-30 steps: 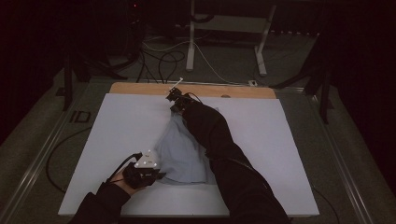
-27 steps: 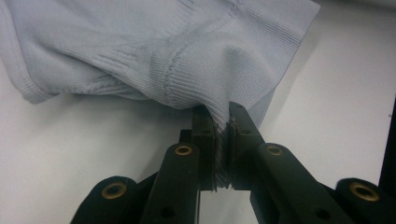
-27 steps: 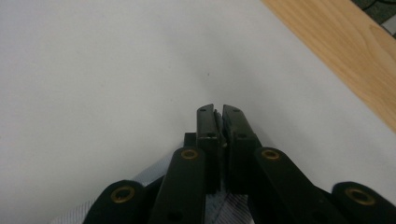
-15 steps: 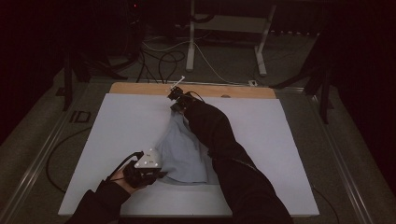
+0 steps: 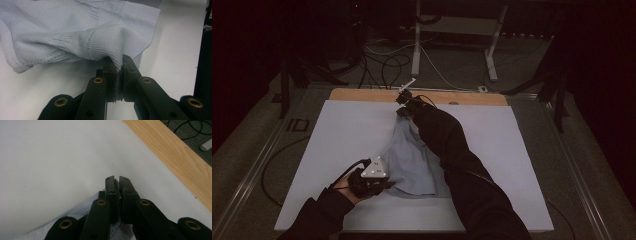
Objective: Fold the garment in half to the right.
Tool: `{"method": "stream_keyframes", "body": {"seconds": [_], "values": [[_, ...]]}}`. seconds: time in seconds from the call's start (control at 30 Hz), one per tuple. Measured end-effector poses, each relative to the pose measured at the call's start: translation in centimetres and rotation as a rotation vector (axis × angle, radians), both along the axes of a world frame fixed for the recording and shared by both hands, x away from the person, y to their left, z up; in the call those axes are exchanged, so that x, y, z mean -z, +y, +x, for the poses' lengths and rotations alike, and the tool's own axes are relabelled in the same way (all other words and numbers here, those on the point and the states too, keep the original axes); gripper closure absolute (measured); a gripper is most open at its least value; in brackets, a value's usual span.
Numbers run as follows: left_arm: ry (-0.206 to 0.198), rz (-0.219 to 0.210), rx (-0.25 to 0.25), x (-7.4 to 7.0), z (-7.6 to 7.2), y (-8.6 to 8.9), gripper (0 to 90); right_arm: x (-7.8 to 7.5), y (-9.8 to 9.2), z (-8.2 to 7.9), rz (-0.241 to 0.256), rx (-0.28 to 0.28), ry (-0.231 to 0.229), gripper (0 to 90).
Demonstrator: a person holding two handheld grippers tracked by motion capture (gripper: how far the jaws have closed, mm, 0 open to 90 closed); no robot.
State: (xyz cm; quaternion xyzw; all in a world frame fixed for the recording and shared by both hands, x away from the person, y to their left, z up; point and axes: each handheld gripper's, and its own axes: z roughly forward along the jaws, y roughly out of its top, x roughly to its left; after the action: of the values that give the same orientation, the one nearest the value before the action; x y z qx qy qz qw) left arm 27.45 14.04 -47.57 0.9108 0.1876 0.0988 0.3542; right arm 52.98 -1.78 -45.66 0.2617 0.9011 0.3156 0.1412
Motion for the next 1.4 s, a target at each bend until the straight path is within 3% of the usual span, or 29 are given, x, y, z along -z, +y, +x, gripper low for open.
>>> {"method": "stream_keyframes", "body": {"seconds": [0.2,0.67,0.93,1.4], "values": [[0.0,0.013,0.021,-0.5,0.2,-0.7,85.0,-0.8,-1.4,-0.4,0.016,-0.003,-0.013,87.1],[-0.024,0.078,0.124,-2.1,0.9,-3.9,84.9,-2.4,-4.8,-1.2,0.046,0.019,-0.038,87.1],[-0.042,0.087,0.172,-3.0,1.0,-6.1,84.9,-3.0,-7.3,-1.3,0.064,0.047,-0.047,87.1],[-0.051,0.097,0.252,-3.4,1.6,-10.5,84.9,-3.0,-10.7,-1.3,0.108,0.092,-0.034,87.0]]}}
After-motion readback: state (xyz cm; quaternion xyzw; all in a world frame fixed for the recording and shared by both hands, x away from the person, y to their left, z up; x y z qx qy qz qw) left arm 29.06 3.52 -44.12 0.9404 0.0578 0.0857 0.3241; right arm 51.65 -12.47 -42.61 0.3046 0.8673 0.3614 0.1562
